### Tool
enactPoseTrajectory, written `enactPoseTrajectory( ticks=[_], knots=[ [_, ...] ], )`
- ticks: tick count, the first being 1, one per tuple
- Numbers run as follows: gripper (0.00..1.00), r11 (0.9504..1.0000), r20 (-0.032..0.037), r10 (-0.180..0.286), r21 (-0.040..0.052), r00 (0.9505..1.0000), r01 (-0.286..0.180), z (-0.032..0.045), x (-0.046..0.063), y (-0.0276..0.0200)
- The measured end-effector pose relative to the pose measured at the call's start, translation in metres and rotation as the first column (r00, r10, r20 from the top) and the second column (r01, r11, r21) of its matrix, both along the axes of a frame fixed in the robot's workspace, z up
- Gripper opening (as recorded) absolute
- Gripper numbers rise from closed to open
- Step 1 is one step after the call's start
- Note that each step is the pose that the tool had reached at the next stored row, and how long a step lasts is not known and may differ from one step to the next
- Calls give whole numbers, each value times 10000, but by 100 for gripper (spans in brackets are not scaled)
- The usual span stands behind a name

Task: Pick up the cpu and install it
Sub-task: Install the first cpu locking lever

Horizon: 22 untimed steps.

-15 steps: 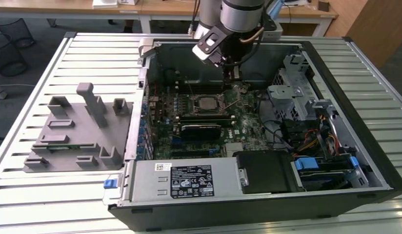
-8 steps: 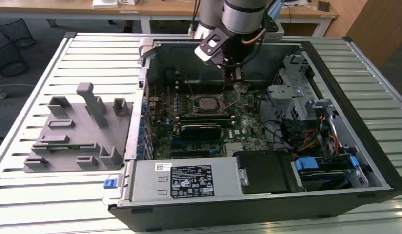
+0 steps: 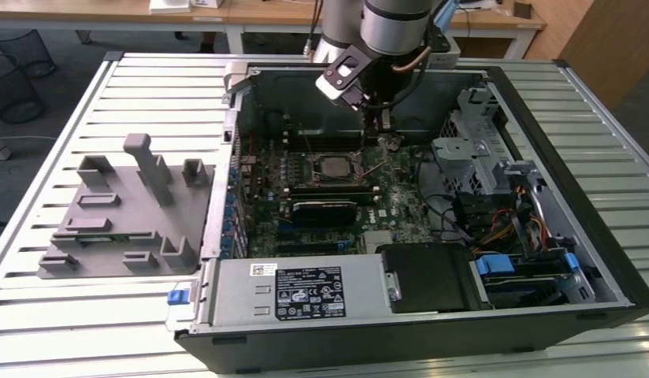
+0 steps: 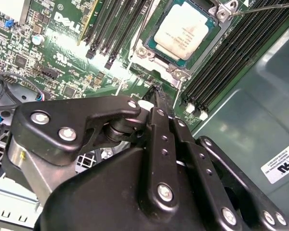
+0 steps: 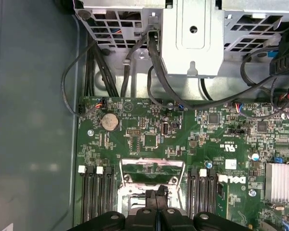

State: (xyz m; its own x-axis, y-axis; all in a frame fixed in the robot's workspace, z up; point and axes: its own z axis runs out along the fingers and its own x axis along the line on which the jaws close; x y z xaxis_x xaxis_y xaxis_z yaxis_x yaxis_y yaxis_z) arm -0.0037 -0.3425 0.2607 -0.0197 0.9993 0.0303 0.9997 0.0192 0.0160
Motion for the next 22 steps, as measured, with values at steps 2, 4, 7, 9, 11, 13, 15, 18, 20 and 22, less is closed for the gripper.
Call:
enactPoseTrajectory(
  ticks=[2,4,7,9,11,13,15,18,20,22],
  knots=[
    [11,10000,0,0,0,10000,0,0,5,0],
    [11,10000,0,0,0,10000,0,0,12,0],
    [11,10000,0,0,0,10000,0,0,19,0],
    [11,10000,0,-1,0,10000,1,0,23,0],
    [11,10000,0,-1,0,10000,1,-1,26,0],
    [11,10000,0,-1,0,10000,1,-1,29,0],
    [11,10000,0,0,1,10000,0,-1,36,0],
    [11,10000,0,-1,0,10000,1,-1,44,0],
    [11,10000,0,0,0,10000,0,-1,51,0],
    [11,10000,0,-1,0,10000,1,0,58,0]
  ],
)
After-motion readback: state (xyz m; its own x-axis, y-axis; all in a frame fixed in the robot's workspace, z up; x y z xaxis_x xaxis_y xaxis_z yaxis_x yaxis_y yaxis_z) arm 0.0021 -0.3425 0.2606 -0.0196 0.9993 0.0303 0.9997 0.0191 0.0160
